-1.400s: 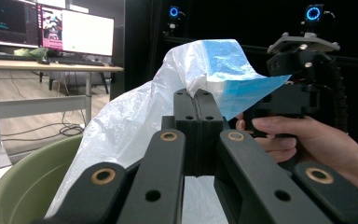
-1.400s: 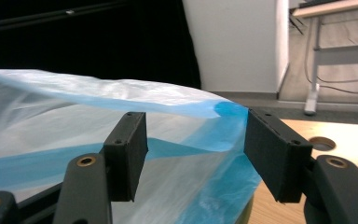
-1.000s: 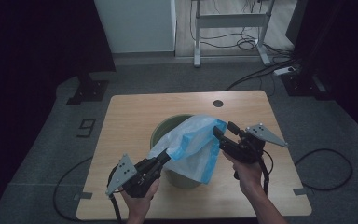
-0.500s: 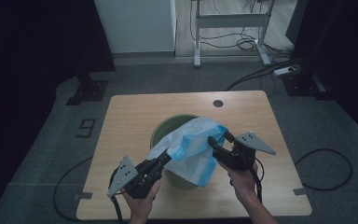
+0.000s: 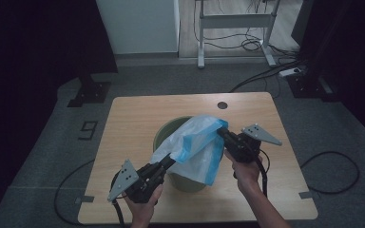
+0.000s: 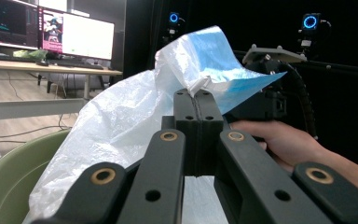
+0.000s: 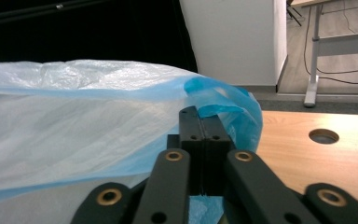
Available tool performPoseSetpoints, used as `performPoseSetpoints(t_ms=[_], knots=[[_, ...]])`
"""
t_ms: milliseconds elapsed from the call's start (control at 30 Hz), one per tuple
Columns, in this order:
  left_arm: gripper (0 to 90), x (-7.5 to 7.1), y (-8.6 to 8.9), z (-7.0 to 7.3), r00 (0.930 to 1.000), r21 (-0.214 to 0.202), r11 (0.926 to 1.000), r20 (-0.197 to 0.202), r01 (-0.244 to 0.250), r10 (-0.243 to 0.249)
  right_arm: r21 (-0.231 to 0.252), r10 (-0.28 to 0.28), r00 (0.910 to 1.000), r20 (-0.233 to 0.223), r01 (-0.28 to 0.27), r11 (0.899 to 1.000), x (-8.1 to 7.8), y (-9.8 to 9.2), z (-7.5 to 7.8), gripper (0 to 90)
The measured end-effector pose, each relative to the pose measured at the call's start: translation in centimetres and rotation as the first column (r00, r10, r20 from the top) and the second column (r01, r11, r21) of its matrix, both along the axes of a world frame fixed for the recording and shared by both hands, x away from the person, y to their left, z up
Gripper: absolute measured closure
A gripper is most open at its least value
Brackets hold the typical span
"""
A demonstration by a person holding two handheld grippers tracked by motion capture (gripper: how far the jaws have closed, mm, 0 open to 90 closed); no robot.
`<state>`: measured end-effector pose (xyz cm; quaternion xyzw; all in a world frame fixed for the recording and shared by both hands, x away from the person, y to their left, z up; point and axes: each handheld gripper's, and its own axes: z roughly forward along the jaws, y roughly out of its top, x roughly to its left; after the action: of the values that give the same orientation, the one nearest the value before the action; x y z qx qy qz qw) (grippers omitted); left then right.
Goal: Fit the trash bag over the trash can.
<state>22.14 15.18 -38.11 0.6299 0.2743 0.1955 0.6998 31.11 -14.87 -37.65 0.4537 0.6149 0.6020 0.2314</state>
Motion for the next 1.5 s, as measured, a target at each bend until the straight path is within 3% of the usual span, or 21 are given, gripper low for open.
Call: performPoseSetpoints(t_ms=[167, 200, 267, 400, 567, 600, 700, 733, 800, 967, 1000, 1100, 1133, 1167, 1200, 1267, 1300, 1367, 1400, 1433, 1500], knots=[[83.9, 0.1, -0.1, 0.4, 0.9992, 0.033, 0.9986, 0.003, 0.041, -0.041, -0.025, -0.006, 0.9996, 0.028, 0.006, 1.000, 0.3, -0.1, 0.6, 89.3], [66.4, 0.0, -0.1, 0.8, 0.9989, 0.063, 0.9970, 0.003, 0.046, -0.046, -0.046, -0.011, 0.9989, 0.046, 0.013, 0.999, 0.4, -0.2, 0.8, 89.3], [51.6, 0.0, -0.1, 1.0, 0.9984, 0.071, 0.9958, -0.001, 0.057, -0.057, -0.052, -0.011, 0.9985, 0.053, 0.014, 0.999, 0.4, -0.3, 1.0, 89.3], [37.2, -0.4, 0.9, 2.5, 0.9965, 0.071, 0.9942, 0.016, 0.080, -0.082, -0.070, -0.005, 0.9974, 0.072, 0.011, 0.998, 0.4, -0.7, 1.1, 89.3], [35.4, 0.5, 1.5, 4.1, 0.9965, 0.126, 0.9885, -0.002, 0.083, -0.083, -0.079, 0.008, 0.9960, 0.088, -0.001, 0.997, 0.3, -0.8, 1.3, 89.3], [34.7, 1.4, 1.4, 4.7, 0.9961, 0.172, 0.9812, -0.022, 0.088, -0.085, -0.075, 0.026, 0.9943, 0.104, -0.018, 0.997, 0.2, -0.7, 1.6, 89.3], [32.7, 2.3, 1.0, 5.1, 0.9957, 0.210, 0.9735, -0.039, 0.090, -0.084, -0.073, 0.056, 0.9901, 0.129, -0.047, 0.996, -0.1, -0.3, 2.1, 89.3], [31.6, 3.0, 0.7, 5.4, 0.9948, 0.246, 0.9646, -0.057, 0.096, -0.084, -0.070, 0.068, 0.9877, 0.141, -0.058, 0.996, -0.2, -0.2, 2.2, 89.3], [29.2, 3.9, 0.5, 5.7, 0.9937, 0.277, 0.9560, -0.082, 0.097, -0.077, -0.071, 0.086, 0.9833, 0.160, -0.075, 0.995, -0.5, 0.1, 2.6, 89.3], [28.2, 5.3, 0.2, 6.2, 0.9889, 0.310, 0.9438, -0.128, 0.113, -0.076, -0.064, 0.111, 0.9769, 0.182, -0.101, 0.993, -0.8, 0.5, 3.1, 89.3], [28.4, 5.8, -0.2, 6.5, 0.9862, 0.337, 0.9338, -0.148, 0.121, -0.075, -0.061, 0.125, 0.9734, 0.192, -0.115, 0.991, -1.0, 0.7, 3.2, 89.3], [30.3, 6.3, -0.7, 6.6, 0.9832, 0.356, 0.9258, -0.168, 0.128, -0.071, -0.062, 0.135, 0.9710, 0.197, -0.125, 0.990, -1.2, 0.9, 3.3, 89.3], [30.5, 6.9, -1.3, 6.4, 0.9785, 0.384, 0.9137, -0.198, 0.132, -0.059, -0.058, 0.141, 0.9691, 0.202, -0.132, 0.990, -1.3, 1.0, 3.4, 89.3], [32.6, 6.9, -1.3, 6.4, 0.9785, 0.384, 0.9137, -0.198, 0.132, -0.059, -0.058, 0.141, 0.9691, 0.202, -0.132, 0.990, -1.3, 1.0, 3.4, 89.3], [36.9, 7.2, -1.7, 6.1, 0.9771, 0.406, 0.9047, -0.208, 0.129, -0.046, -0.057, 0.149, 0.9664, 0.209, -0.140, 0.988, -1.4, 1.2, 3.5, 89.3], [40.8, 7.3, -1.8, 5.9, 0.9753, 0.408, 0.9034, -0.217, 0.131, -0.043, -0.059, 0.154, 0.9649, 0.213, -0.145, 0.988, -1.5, 1.3, 3.5, 89.3], [53.5, 7.3, -1.9, 5.8, 0.9768, 0.410, 0.9039, -0.211, 0.123, -0.037, -0.064, 0.164, 0.9623, 0.217, -0.154, 0.986, -1.7, 1.4, 3.5, 89.3], [66.2, 7.2, -2.0, 5.6, 0.9820, 0.410, 0.9061, -0.186, 0.105, -0.029, -0.070, 0.168, 0.9608, 0.221, -0.156, 0.985, -1.8, 1.4, 3.6, 89.2], [71.1, 7.0, -1.9, 5.4, 0.9875, 0.379, 0.9224, -0.157, 0.075, -0.016, -0.074, 0.167, 0.9611, 0.220, -0.155, 0.985, -1.8, 1.5, 3.6, 89.3], [74.6, 7.0, -1.9, 5.4, 0.9875, 0.379, 0.9224, -0.157, 0.075, -0.016, -0.077, 0.164, 0.9628, 0.214, -0.151, 0.986, -1.8, 1.5, 3.5, 89.3], [78.4, 6.8, -1.6, 5.5, 0.9914, 0.335, 0.9413, -0.131, 0.045, -0.001, -0.080, 0.162, 0.9647, 0.208, -0.148, 0.986, -1.8, 1.4, 3.5, 89.3]])
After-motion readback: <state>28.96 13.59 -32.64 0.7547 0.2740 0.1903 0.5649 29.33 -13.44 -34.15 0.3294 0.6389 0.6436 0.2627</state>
